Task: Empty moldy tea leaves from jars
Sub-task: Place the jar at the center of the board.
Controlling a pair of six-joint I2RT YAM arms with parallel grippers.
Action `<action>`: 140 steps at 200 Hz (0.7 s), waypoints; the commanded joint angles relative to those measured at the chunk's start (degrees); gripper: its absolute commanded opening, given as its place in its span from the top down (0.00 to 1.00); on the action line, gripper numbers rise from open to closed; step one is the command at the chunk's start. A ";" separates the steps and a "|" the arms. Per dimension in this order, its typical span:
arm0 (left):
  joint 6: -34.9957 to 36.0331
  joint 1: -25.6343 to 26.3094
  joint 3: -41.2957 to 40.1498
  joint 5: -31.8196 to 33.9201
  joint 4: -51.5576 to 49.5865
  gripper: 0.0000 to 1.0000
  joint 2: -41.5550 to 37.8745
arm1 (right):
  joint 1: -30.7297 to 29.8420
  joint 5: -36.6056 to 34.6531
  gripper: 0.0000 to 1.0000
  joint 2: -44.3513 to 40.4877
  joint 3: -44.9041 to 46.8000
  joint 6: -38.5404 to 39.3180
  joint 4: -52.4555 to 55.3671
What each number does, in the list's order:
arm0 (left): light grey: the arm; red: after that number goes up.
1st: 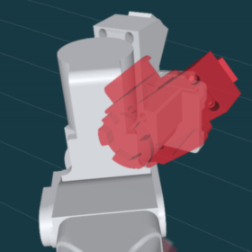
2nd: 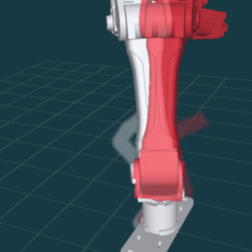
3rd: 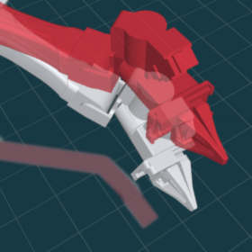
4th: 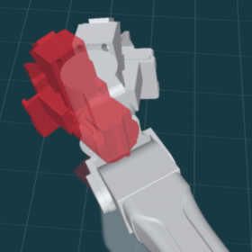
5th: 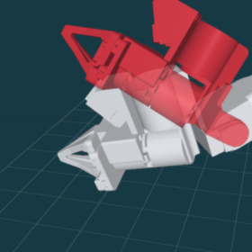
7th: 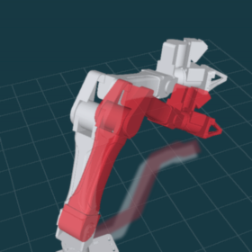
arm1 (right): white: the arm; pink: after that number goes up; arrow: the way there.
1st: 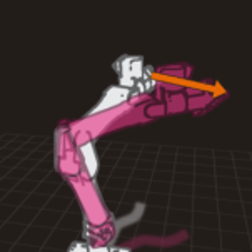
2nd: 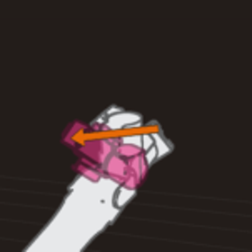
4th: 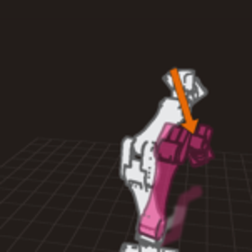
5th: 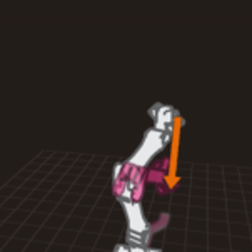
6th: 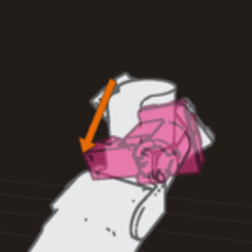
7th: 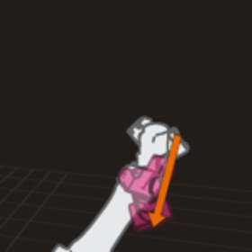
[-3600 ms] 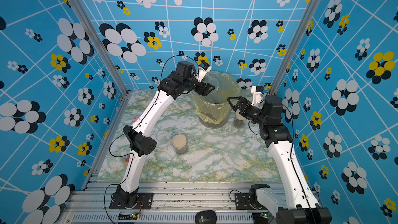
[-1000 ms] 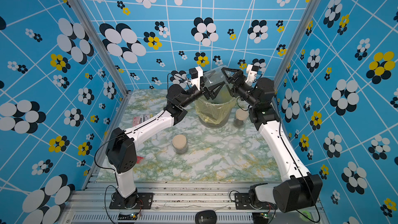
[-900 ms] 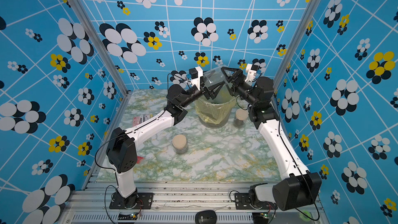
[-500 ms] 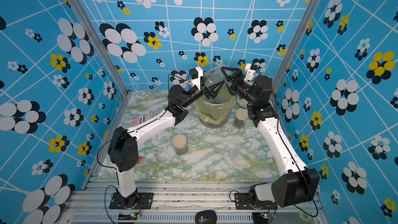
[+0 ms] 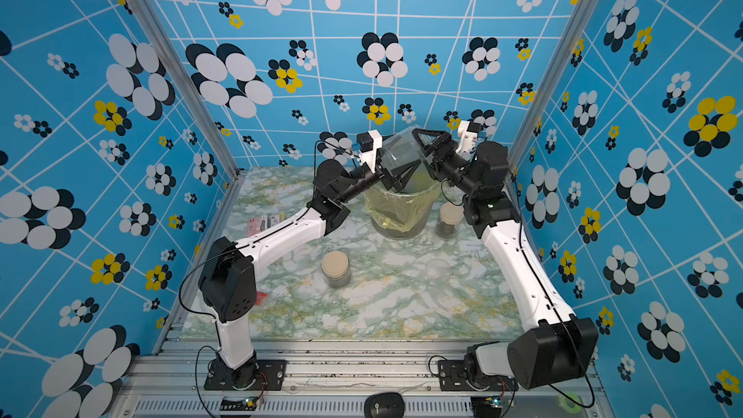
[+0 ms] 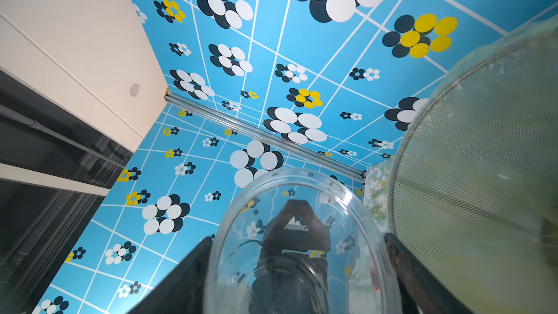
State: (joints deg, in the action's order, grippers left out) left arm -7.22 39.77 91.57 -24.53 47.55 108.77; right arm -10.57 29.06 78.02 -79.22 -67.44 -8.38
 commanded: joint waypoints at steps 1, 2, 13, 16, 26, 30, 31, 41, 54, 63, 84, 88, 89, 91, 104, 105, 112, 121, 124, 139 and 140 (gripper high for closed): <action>1.59 -0.43 -3.18 -3.84 -0.77 0.01 -4.52 | 0.30 0.65 0.27 -2.36 0.90 2.80 0.80; 1.64 -0.41 -3.34 -3.89 -0.74 0.01 -4.61 | 0.29 0.65 0.27 -2.40 0.95 2.86 0.86; 1.86 -0.80 -5.31 -3.94 -0.50 0.01 -6.00 | 0.42 0.65 0.28 -3.14 1.88 3.68 1.80; 1.86 -0.87 -5.87 -3.94 -0.33 0.01 -6.41 | 0.44 0.60 0.28 -3.40 2.21 3.90 2.10; 2.03 -1.17 -8.02 -3.94 -0.02 0.01 -7.83 | 0.61 0.32 0.28 -4.36 2.91 4.91 3.26; 2.09 -1.33 -8.97 -3.87 0.14 0.01 -8.47 | 0.73 0.14 0.28 -4.80 3.37 5.38 3.67; 2.11 -1.39 -9.23 -3.86 0.20 0.01 -8.66 | 0.73 0.13 0.28 -4.89 3.46 5.47 3.78; 2.06 -1.83 -11.87 -3.65 1.11 0.01 -10.32 | 0.97 -0.19 0.28 -6.06 4.22 7.01 5.36; 2.29 -2.31 -15.54 -3.30 2.15 0.01 -13.09 | 1.07 -0.97 0.28 -7.76 5.24 9.79 8.38; 2.69 -2.58 -17.81 -2.89 2.50 0.01 -14.96 | 1.16 -1.82 0.28 -9.12 5.72 12.02 10.60; 3.69 -3.18 -22.65 -0.49 3.42 0.01 -19.33 | 1.33 -3.76 0.28 -12.53 8.52 16.41 14.67; 3.82 -3.20 -23.46 0.21 3.70 0.01 -20.13 | 1.40 -3.97 0.28 -13.13 9.47 17.04 15.11; 3.81 -3.21 -23.68 0.42 3.78 0.01 -20.29 | 1.37 -4.08 0.28 -13.32 9.67 17.19 15.26; 3.86 -3.25 -24.10 0.80 3.91 0.01 -20.62 | 1.41 -4.25 0.28 -13.68 10.04 17.46 15.49; 3.78 -3.60 -26.09 2.77 4.61 0.01 -22.38 | 1.52 -5.00 0.28 -15.75 12.79 18.90 16.69; 3.74 -3.62 -26.22 2.88 4.63 0.01 -22.46 | 1.60 -5.08 0.28 -15.90 12.87 19.09 16.76; 3.58 -3.80 -27.02 3.38 4.82 0.01 -23.30 | 1.65 -5.73 0.28 -16.90 14.30 19.86 17.43; 3.43 -4.08 -27.87 3.89 4.83 0.01 -24.25 | 1.63 -6.26 0.28 -18.09 15.94 20.84 18.10; 3.38 -4.08 -28.19 4.10 4.83 0.01 -24.44 | 1.61 -6.38 0.28 -18.52 16.38 21.16 18.18; 3.05 -4.24 -29.72 5.46 5.10 0.01 -25.89 | 1.68 -7.03 0.29 -20.56 18.67 23.07 19.26; 3.03 -4.25 -29.84 5.55 5.10 0.01 -25.98 | 1.69 -7.10 0.29 -20.68 18.80 23.24 19.31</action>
State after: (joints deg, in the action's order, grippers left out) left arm -4.62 36.14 64.18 -22.35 50.09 85.49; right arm -9.28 24.29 60.05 -63.46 -49.65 7.57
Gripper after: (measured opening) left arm 0.990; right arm 0.800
